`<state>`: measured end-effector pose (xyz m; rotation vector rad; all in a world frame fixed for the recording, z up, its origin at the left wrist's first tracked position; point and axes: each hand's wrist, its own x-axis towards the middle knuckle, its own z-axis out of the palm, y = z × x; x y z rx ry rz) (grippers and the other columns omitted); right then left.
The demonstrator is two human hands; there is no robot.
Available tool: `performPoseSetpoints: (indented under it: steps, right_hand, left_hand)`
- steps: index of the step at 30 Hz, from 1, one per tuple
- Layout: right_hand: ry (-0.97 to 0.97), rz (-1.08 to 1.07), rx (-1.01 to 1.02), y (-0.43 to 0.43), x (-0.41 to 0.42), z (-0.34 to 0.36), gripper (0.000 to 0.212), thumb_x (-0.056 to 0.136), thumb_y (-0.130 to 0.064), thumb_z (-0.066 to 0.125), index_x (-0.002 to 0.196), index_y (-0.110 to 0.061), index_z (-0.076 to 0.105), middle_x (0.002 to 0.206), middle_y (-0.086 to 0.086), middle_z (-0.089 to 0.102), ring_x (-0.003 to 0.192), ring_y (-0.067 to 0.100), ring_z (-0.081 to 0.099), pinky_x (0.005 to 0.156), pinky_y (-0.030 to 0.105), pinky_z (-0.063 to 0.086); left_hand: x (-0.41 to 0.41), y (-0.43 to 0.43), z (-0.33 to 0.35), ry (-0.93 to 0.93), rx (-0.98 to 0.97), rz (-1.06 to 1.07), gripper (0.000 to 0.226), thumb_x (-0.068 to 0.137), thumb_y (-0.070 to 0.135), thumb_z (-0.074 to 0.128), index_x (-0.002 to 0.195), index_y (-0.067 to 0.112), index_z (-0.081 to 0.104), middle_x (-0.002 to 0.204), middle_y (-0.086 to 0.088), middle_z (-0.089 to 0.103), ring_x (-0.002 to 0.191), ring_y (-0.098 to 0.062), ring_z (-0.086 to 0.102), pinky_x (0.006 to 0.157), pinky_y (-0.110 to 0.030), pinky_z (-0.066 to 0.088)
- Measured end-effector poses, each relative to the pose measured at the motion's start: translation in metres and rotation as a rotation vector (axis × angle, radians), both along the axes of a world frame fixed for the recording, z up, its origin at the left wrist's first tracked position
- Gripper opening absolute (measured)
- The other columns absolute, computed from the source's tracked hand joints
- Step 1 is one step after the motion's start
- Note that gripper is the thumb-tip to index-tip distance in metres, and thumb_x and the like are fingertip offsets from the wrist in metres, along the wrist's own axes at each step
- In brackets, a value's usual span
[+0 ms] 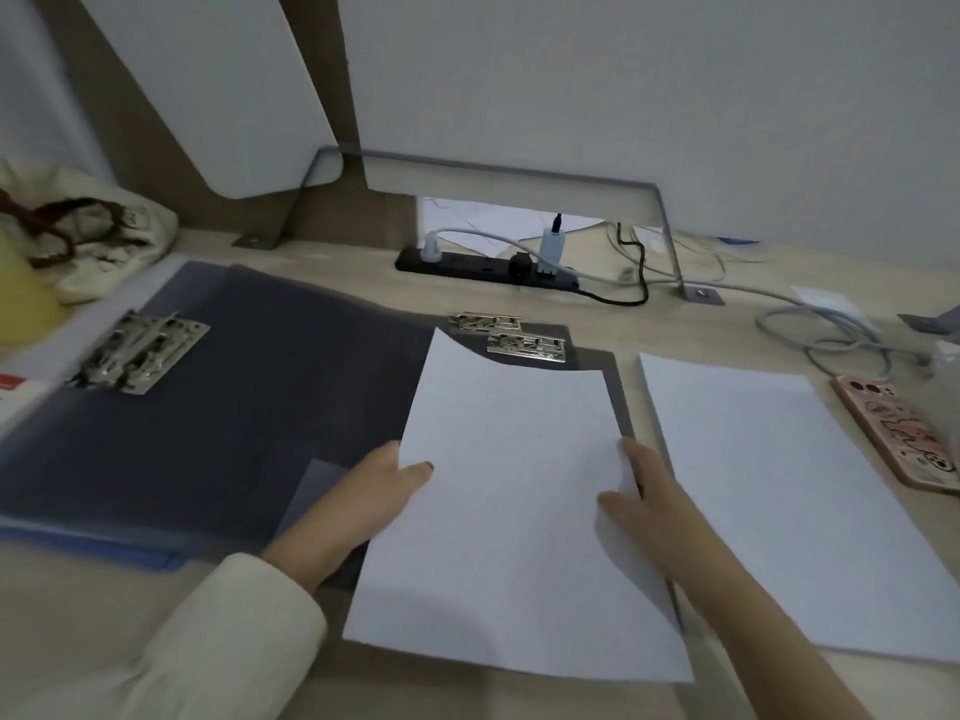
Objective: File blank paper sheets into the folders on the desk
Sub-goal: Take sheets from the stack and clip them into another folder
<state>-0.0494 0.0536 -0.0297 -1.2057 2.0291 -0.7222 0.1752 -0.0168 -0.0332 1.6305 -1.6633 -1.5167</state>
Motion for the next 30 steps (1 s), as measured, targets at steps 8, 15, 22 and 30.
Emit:
performPoseSetpoints:
  steps: [8,15,22,30]
  right_hand:
    - [0.588,0.209,0.182,-0.023,-0.01,0.034,0.033,0.095,-0.026,0.045,0.122,-0.011,0.054,0.122,0.01,0.056,0.103,0.025,0.058,0.089,0.029,0.042]
    - [0.653,0.379,-0.106,-0.146,0.019,0.014,0.036,0.096,-0.012,0.034,0.128,-0.006,0.049,0.134,0.016,0.046,0.118,0.032,0.046,0.09,0.035,0.04]
    - [0.829,0.382,-0.127,-0.189,0.038,-0.025,0.046,0.098,-0.021,0.03,0.143,-0.008,0.028,0.143,0.013,0.037,0.128,0.032,0.035,0.102,0.038,0.03]
    - [0.779,0.18,-0.483,-0.194,0.032,-0.057,0.034,0.094,-0.017,0.041,0.124,-0.01,0.057,0.122,0.013,0.057,0.108,0.036,0.047,0.092,0.041,0.037]
  left_hand:
    - [0.006,-0.012,-0.013,-0.007,0.125,0.063,0.022,0.094,0.026,0.045,0.079,0.011,0.051,0.076,-0.007,0.05,0.066,-0.017,0.048,0.059,-0.025,0.034]
    - [0.006,-0.017,-0.019,0.082,0.194,0.117,0.016,0.092,0.024,0.052,0.084,0.01,0.055,0.084,-0.011,0.056,0.077,-0.023,0.054,0.072,-0.027,0.039]
    - [0.006,-0.022,-0.027,0.116,0.2,0.133,0.02,0.091,0.024,0.054,0.081,0.007,0.056,0.083,-0.012,0.055,0.077,-0.023,0.053,0.072,-0.027,0.039]
    - [0.008,-0.022,-0.031,0.099,0.197,0.105,0.018,0.089,0.031,0.054,0.08,0.017,0.049,0.082,-0.006,0.048,0.075,-0.018,0.046,0.071,-0.028,0.034]
